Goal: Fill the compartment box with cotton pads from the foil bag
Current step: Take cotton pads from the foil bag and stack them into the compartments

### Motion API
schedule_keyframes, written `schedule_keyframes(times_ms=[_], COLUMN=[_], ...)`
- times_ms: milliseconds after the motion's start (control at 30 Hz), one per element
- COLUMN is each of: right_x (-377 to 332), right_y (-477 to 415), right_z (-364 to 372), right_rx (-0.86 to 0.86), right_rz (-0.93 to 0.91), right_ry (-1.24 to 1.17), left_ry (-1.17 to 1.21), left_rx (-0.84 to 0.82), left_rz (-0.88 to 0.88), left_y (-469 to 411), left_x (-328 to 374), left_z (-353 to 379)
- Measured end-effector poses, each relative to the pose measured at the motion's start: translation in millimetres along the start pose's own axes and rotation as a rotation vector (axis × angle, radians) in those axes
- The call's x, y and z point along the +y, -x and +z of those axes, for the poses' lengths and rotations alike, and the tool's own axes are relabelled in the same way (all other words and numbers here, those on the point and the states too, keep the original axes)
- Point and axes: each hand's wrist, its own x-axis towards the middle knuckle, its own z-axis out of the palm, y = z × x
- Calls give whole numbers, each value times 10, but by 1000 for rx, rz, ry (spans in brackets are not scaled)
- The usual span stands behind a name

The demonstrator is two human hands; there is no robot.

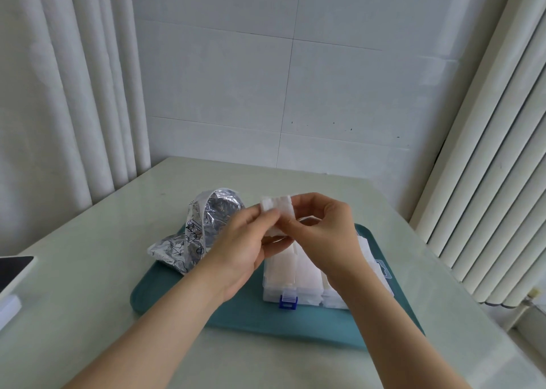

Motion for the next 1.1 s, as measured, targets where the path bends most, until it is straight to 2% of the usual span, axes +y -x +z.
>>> schedule_keyframes(times_ms=[167, 367, 533, 600, 733, 867, 933, 1100], right_x=[20, -8, 20, 39, 127, 248, 303, 457], right_y=[-40, -60, -173, -218, -259, -268, -266, -298], right_z=[-2, -98, -243, -365, -569, -528, -469, -386], right_rx=[112, 6, 132, 130, -39, -116, -136, -115], right_rz=[53, 82, 67, 70, 75, 72, 50, -79], right_ry=[63, -135, -107, -29, 265, 374, 430, 831], left_ry=[73, 22, -69, -112, -167, -207, -204, -121], left_rx=[102, 73, 133, 158, 194, 257, 293, 300], left_rz=[-13, 16, 48, 45, 45, 71, 69, 50], left_y=[-35, -5, -17, -9, -3, -32, -47, -28], left_x=[13, 12, -15, -31, -67, -93, -96, -74], left_z=[-69, -39, -37, -27, -6, -34, -45, -20])
